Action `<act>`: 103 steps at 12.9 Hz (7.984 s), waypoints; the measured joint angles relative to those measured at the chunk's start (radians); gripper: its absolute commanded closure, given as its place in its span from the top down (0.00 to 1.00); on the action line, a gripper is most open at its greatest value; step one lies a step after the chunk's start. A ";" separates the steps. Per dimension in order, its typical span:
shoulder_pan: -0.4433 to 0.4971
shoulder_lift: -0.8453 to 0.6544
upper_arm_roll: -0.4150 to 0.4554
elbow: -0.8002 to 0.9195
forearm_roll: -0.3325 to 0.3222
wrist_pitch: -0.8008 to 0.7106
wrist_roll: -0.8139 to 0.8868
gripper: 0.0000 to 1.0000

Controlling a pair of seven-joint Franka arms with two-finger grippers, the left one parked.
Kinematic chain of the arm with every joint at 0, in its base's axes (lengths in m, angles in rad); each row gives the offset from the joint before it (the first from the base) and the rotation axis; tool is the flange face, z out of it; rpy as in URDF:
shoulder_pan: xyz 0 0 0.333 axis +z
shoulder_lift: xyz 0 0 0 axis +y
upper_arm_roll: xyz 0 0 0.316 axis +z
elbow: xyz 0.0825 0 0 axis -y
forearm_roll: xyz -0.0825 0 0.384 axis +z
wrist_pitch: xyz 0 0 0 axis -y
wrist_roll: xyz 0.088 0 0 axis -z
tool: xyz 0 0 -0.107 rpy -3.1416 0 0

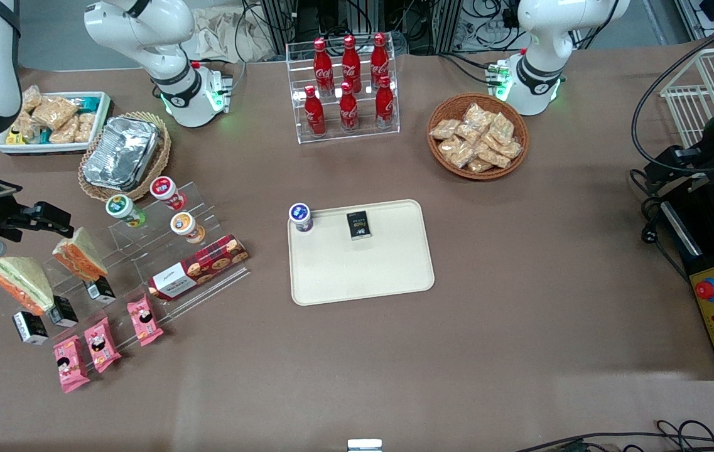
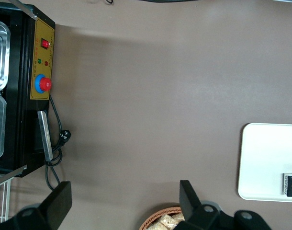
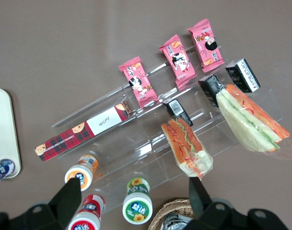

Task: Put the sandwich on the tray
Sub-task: 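Move the right gripper over the wrapped sandwiches in the acrylic rack, then lower the open right gripper around the upright wrapped sandwich and close, then lift the wrapped sandwich out of the rack with the right gripper, then carry the sandwich over the cream tray and lower it onto it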

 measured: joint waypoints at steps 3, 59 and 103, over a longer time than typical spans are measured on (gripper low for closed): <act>0.000 -0.004 0.000 0.000 0.000 -0.005 0.000 1.00; -0.364 0.327 0.006 -0.039 0.049 0.328 -0.877 0.05; 0.443 0.715 0.369 0.081 -0.355 0.815 -0.667 1.00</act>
